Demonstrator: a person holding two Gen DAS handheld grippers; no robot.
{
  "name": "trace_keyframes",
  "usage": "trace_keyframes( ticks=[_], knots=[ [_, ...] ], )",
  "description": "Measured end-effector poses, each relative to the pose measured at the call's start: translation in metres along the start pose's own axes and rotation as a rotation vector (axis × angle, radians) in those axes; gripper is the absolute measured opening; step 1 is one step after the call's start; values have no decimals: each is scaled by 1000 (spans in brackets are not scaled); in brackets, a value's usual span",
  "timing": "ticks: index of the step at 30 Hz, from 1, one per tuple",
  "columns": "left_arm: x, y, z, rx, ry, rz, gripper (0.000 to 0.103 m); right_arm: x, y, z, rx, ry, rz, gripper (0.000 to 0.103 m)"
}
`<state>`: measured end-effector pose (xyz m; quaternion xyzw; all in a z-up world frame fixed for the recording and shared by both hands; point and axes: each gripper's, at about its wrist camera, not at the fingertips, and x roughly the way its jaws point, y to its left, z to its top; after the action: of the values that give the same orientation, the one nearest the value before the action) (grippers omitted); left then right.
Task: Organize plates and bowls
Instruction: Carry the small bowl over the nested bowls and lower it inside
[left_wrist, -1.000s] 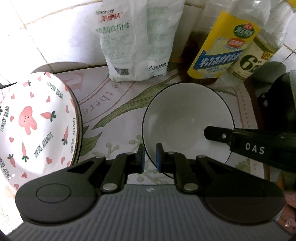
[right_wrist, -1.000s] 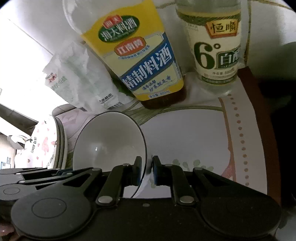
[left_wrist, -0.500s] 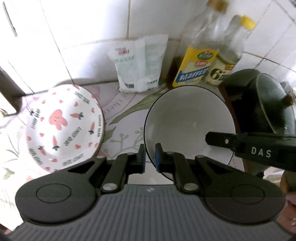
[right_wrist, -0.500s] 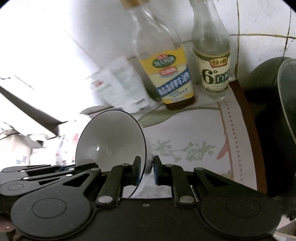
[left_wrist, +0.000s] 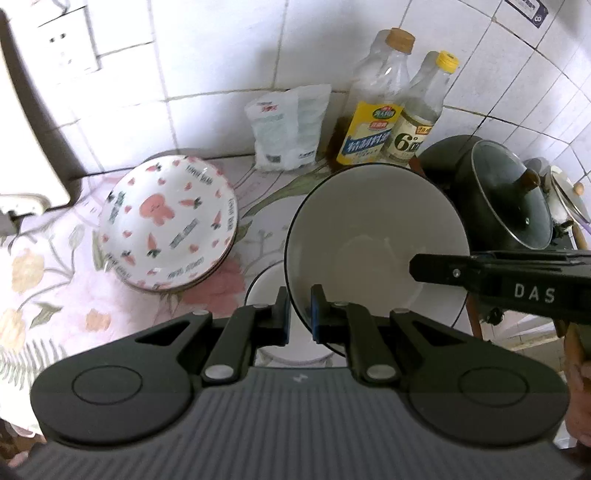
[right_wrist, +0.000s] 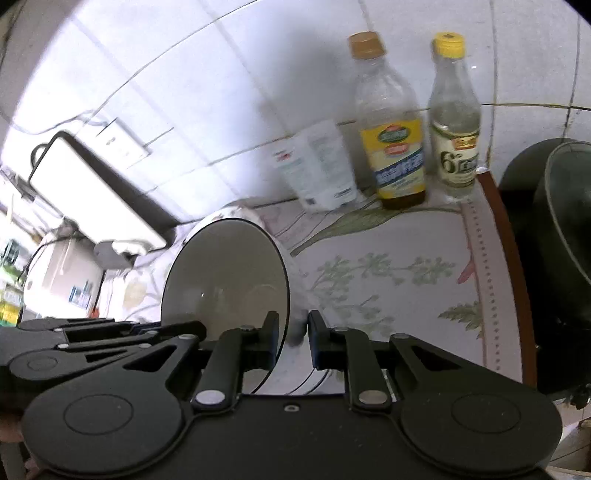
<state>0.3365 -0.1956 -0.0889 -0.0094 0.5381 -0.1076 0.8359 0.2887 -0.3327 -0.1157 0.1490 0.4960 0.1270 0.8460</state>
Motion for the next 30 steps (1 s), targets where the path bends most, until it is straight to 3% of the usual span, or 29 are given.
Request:
trace_keyframes(
  ticks=[8,23,30],
  knots=[
    [5,24,-22,-46,34,26,9,22,27,-22,-97,57,-25,21],
    [86,40,-32,-201,145,11,9,85,26,-23,-217,211,-176,22],
    [95,36,-33,-188,126,105,9,100,21,-18,-213,254,-138,23]
  ],
)
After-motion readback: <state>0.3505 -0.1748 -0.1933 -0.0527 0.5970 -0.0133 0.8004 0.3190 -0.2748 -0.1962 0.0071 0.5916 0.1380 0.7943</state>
